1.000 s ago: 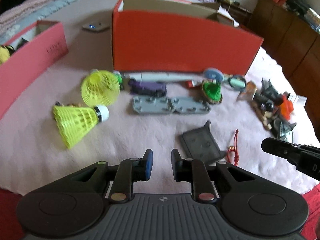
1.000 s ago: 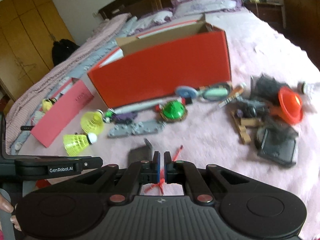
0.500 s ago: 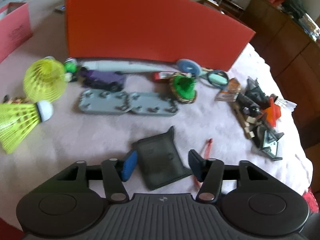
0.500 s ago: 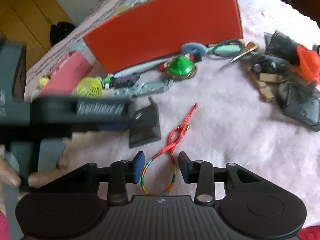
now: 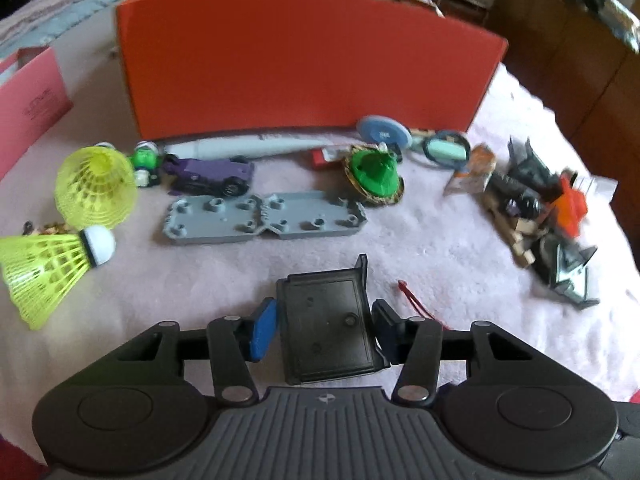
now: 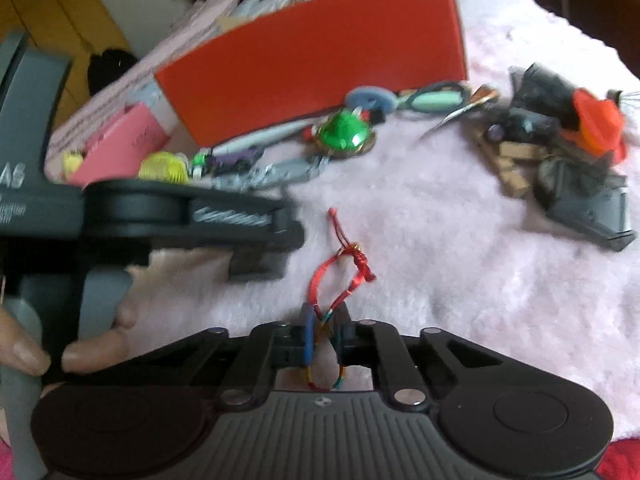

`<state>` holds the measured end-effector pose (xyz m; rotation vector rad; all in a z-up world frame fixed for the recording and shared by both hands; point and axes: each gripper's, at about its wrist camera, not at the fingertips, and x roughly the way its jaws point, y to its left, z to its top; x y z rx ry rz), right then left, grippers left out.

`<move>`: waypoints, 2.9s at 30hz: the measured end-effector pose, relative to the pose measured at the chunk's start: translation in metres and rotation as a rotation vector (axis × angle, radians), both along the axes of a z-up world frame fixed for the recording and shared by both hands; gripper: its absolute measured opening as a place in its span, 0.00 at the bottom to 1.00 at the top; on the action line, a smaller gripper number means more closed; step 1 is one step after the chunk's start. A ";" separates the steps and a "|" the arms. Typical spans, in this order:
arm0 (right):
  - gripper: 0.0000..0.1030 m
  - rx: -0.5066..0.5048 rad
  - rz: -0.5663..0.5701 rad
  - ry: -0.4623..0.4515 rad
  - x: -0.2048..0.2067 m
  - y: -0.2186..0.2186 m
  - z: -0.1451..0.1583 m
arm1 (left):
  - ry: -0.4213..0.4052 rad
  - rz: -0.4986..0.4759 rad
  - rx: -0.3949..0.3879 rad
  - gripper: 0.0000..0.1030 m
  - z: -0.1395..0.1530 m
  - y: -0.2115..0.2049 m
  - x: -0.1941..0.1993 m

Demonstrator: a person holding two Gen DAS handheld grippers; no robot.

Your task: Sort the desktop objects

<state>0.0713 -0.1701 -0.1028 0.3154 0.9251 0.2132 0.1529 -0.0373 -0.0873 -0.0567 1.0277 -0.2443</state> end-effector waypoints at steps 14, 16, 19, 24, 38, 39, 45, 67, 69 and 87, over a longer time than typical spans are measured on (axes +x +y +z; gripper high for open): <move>0.04 -0.074 0.072 -0.234 0.020 -0.021 0.091 | -0.166 -0.033 -0.060 0.50 0.086 0.022 0.010; 0.04 -0.092 0.099 -0.259 0.034 -0.022 0.105 | -0.205 -0.050 -0.041 0.50 0.100 0.019 0.019; 0.04 -0.098 0.123 -0.305 0.061 -0.023 0.131 | -0.256 -0.070 -0.025 0.50 0.124 0.017 0.040; 0.03 -0.143 0.145 -0.377 0.125 -0.019 0.169 | -0.307 -0.065 -0.009 0.50 0.153 0.011 0.098; 0.39 -0.054 0.018 -0.314 0.221 -0.028 0.150 | -0.240 0.028 0.079 0.79 0.137 0.003 0.163; 0.39 -0.048 0.013 -0.317 0.212 -0.031 0.146 | -0.237 0.031 0.081 0.79 0.134 0.004 0.158; 0.48 -0.081 -0.004 -0.303 0.127 -0.041 0.116 | -0.202 0.071 0.109 0.83 0.112 0.011 0.094; 0.82 -0.098 -0.121 -0.197 -0.060 -0.017 0.108 | -0.170 0.101 0.178 0.95 0.115 0.026 -0.087; 0.82 -0.104 -0.111 -0.193 -0.068 -0.013 0.110 | -0.166 0.096 0.189 0.95 0.111 0.028 -0.094; 0.86 -0.119 -0.164 -0.232 -0.089 -0.014 0.113 | -0.222 0.125 0.190 0.97 0.111 0.034 -0.121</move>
